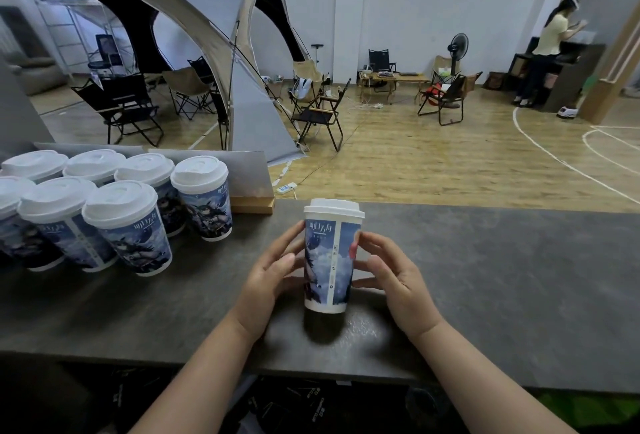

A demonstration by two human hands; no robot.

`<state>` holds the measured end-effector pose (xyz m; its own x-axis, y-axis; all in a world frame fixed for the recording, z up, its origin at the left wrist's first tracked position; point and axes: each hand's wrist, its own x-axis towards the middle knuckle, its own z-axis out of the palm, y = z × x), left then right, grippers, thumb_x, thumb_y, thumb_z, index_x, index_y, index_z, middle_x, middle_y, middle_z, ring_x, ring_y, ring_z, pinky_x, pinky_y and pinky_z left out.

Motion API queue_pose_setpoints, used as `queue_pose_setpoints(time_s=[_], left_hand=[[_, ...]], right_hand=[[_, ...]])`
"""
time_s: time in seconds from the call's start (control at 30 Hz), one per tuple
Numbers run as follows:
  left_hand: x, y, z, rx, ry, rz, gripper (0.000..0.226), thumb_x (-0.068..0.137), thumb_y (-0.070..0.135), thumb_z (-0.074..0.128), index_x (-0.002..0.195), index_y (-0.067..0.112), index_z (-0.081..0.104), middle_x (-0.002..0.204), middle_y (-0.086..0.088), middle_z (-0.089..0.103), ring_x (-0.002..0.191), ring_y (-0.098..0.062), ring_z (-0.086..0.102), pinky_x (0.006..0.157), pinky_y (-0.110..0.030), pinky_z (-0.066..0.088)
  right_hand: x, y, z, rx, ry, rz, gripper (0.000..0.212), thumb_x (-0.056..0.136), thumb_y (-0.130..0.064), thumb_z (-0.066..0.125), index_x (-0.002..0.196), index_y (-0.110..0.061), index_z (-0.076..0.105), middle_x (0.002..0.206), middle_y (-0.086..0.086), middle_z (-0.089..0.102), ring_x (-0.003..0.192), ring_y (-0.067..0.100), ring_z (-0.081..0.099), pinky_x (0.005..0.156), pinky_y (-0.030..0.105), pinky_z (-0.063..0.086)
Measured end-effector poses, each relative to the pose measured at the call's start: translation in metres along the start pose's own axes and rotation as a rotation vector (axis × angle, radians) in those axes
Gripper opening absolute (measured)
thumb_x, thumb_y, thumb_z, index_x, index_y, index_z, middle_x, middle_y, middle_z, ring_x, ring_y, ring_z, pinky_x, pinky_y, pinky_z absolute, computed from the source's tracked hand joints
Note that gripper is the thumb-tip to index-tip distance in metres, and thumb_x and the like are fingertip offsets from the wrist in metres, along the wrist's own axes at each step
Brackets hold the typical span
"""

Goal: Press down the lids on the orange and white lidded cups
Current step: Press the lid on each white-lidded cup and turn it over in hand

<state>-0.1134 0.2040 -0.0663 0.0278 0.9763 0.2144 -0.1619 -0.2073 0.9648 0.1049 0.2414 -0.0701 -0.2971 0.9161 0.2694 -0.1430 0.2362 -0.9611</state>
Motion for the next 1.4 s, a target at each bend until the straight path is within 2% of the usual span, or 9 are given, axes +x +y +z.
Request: queue_pose_setpoints(time_s=[0.13, 0.23, 0.33, 0.43, 0.6, 0.8, 1.1, 1.27, 1.4], left_hand=[[-0.001, -0.004, 0.002, 0.163, 0.004, 0.069, 0.067, 0.088, 0.020, 0.071, 0.148, 0.032, 0.044, 0.146, 0.000, 0.056, 0.132, -0.022, 0.056, 0.102, -0.035, 0.050], [0.001, -0.005, 0.001, 0.243, 0.073, 0.091, 0.071, 0.078, 0.031, 0.079, 0.141, 0.046, 0.048, 0.140, 0.010, 0.059, 0.124, -0.017, 0.061, 0.095, -0.033, 0.054], [0.002, -0.008, 0.002, 0.247, 0.097, 0.094, 0.068, 0.078, 0.023, 0.081, 0.134, 0.044, 0.049, 0.135, 0.012, 0.061, 0.120, -0.013, 0.062, 0.087, -0.023, 0.055], [0.001, -0.007, 0.005, 0.261, 0.105, 0.087, 0.065, 0.078, 0.007, 0.079, 0.130, 0.034, 0.050, 0.130, 0.013, 0.063, 0.120, -0.009, 0.061, 0.084, -0.022, 0.055], [-0.001, -0.002, 0.010, 0.250, 0.150, 0.043, 0.060, 0.076, -0.002, 0.076, 0.130, 0.014, 0.056, 0.125, -0.009, 0.064, 0.117, -0.017, 0.061, 0.081, -0.047, 0.062], [-0.006, 0.000, 0.030, 0.194, 0.173, 0.003, 0.058, 0.074, 0.005, 0.075, 0.128, 0.016, 0.057, 0.117, -0.009, 0.070, 0.108, -0.025, 0.068, 0.085, -0.038, 0.060], [0.014, -0.026, 0.178, 0.122, 0.241, 0.079, 0.049, 0.079, 0.021, 0.078, 0.125, 0.014, 0.065, 0.128, -0.012, 0.060, 0.120, -0.032, 0.061, 0.096, -0.060, 0.053], [0.042, -0.050, 0.293, 0.059, 0.178, 0.055, 0.062, 0.073, 0.021, 0.084, 0.129, 0.028, 0.059, 0.125, -0.006, 0.067, 0.114, -0.024, 0.066, 0.092, -0.039, 0.057], [0.066, -0.070, 0.383, 0.028, 0.050, 0.016, 0.043, 0.088, 0.002, 0.070, 0.126, 0.020, 0.059, 0.124, -0.006, 0.070, 0.117, -0.025, 0.066, 0.090, -0.034, 0.056]], right_hand=[[0.001, 0.002, 0.001, -0.031, -0.022, -0.043, 0.053, 0.087, -0.010, 0.071, 0.135, -0.026, 0.054, 0.128, -0.014, 0.068, 0.109, 0.020, 0.072, 0.083, 0.038, 0.062], [0.003, 0.005, -0.002, -0.133, -0.016, -0.094, 0.063, 0.089, -0.012, 0.075, 0.138, -0.043, 0.052, 0.134, -0.020, 0.063, 0.118, 0.014, 0.067, 0.086, 0.035, 0.061], [0.004, 0.006, -0.003, -0.201, -0.014, -0.128, 0.061, 0.085, -0.027, 0.074, 0.135, -0.053, 0.051, 0.132, -0.018, 0.064, 0.123, 0.009, 0.062, 0.085, 0.033, 0.061], [0.008, 0.010, -0.003, -0.261, -0.047, -0.105, 0.066, 0.083, -0.021, 0.076, 0.130, -0.060, 0.051, 0.127, -0.023, 0.065, 0.123, 0.004, 0.060, 0.082, 0.024, 0.059], [0.009, 0.015, -0.008, -0.285, -0.085, -0.086, 0.066, 0.084, -0.017, 0.078, 0.132, -0.054, 0.051, 0.125, -0.024, 0.064, 0.121, 0.004, 0.060, 0.082, 0.024, 0.059], [0.000, 0.009, -0.031, -0.189, -0.098, -0.039, 0.046, 0.087, -0.024, 0.076, 0.123, -0.047, 0.061, 0.116, -0.014, 0.070, 0.114, 0.007, 0.064, 0.081, 0.026, 0.058], [-0.028, -0.021, -0.161, -0.076, 0.059, -0.021, 0.037, 0.084, -0.010, 0.077, 0.113, -0.032, 0.072, 0.104, 0.000, 0.076, 0.095, 0.012, 0.068, 0.076, 0.030, 0.056], [-0.055, -0.036, -0.265, -0.113, 0.169, -0.051, 0.037, 0.078, -0.015, 0.084, 0.108, -0.033, 0.071, 0.105, 0.003, 0.071, 0.087, 0.016, 0.065, 0.073, 0.027, 0.057], [-0.084, -0.048, -0.349, -0.080, 0.306, -0.072, 0.036, 0.075, -0.021, 0.079, 0.109, -0.025, 0.068, 0.103, -0.002, 0.074, 0.084, 0.021, 0.066, 0.070, 0.026, 0.059]])
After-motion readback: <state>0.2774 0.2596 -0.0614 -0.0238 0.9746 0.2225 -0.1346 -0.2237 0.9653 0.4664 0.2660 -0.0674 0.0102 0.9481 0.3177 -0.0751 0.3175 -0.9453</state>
